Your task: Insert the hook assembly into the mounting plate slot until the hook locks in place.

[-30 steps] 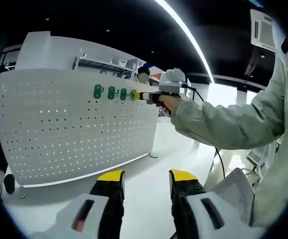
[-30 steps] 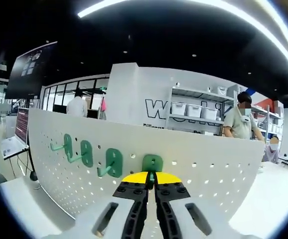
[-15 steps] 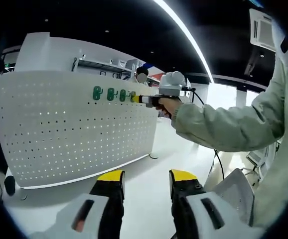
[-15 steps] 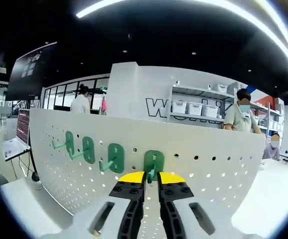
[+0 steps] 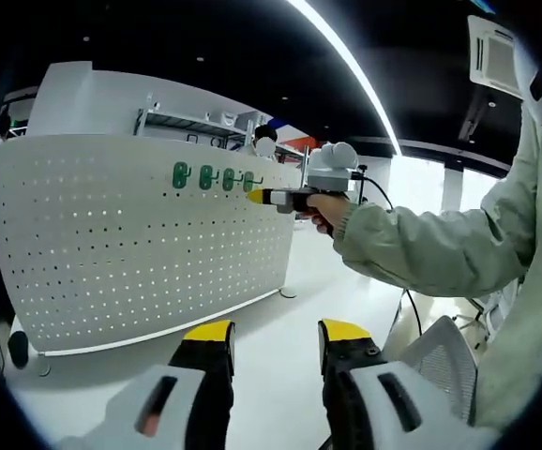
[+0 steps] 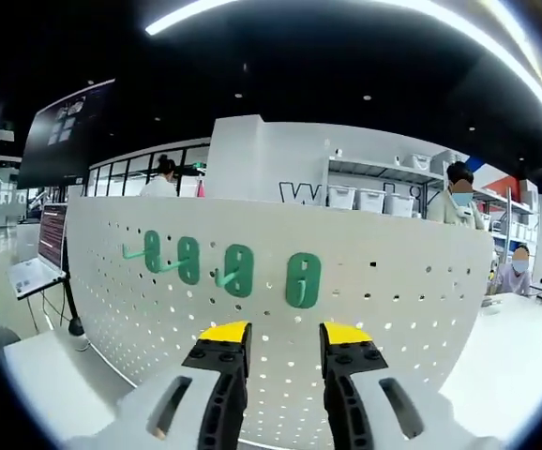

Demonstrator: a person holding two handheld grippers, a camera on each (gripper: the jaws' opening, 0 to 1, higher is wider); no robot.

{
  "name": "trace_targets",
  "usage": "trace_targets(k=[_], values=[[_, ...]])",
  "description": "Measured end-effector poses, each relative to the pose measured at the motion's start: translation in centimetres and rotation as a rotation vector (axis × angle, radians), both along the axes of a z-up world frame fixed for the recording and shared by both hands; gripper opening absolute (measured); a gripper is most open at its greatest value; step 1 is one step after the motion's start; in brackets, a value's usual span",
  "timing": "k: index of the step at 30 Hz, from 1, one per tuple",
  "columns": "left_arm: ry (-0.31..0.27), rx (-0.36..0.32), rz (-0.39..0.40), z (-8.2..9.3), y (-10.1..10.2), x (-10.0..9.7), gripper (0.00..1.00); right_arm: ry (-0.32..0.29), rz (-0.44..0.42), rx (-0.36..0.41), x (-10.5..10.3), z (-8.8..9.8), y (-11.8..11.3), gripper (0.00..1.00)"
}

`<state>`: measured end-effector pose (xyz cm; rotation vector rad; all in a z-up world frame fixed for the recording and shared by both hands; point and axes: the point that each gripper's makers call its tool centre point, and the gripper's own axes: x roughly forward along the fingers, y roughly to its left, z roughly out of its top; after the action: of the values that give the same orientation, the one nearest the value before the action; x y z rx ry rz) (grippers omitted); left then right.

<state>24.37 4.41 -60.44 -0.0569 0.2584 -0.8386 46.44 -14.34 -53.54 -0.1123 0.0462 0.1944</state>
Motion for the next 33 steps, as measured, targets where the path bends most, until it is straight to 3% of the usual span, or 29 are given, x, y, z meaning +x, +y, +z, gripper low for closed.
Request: trace_targets(k=[7, 22, 33], values=[[-0.005, 0.002, -0.003, 0.2, -0.1, -0.3, 0.37, 0.028, 0.025, 0.030, -2.1, -1.2, 0.7, 0.36], [-0.022, 0.007, -0.021, 0.6, -0.6, -1.4, 0.37, 0.116, 0.086, 0.073, -7.3, -4.9, 2.5, 0.38], [-0.015, 0.020, -0.018, 0.0, -0.4, -1.9, 0.37, 0.184, 0.152, 0.074, -11.9, -7.6, 4.1, 0.40]])
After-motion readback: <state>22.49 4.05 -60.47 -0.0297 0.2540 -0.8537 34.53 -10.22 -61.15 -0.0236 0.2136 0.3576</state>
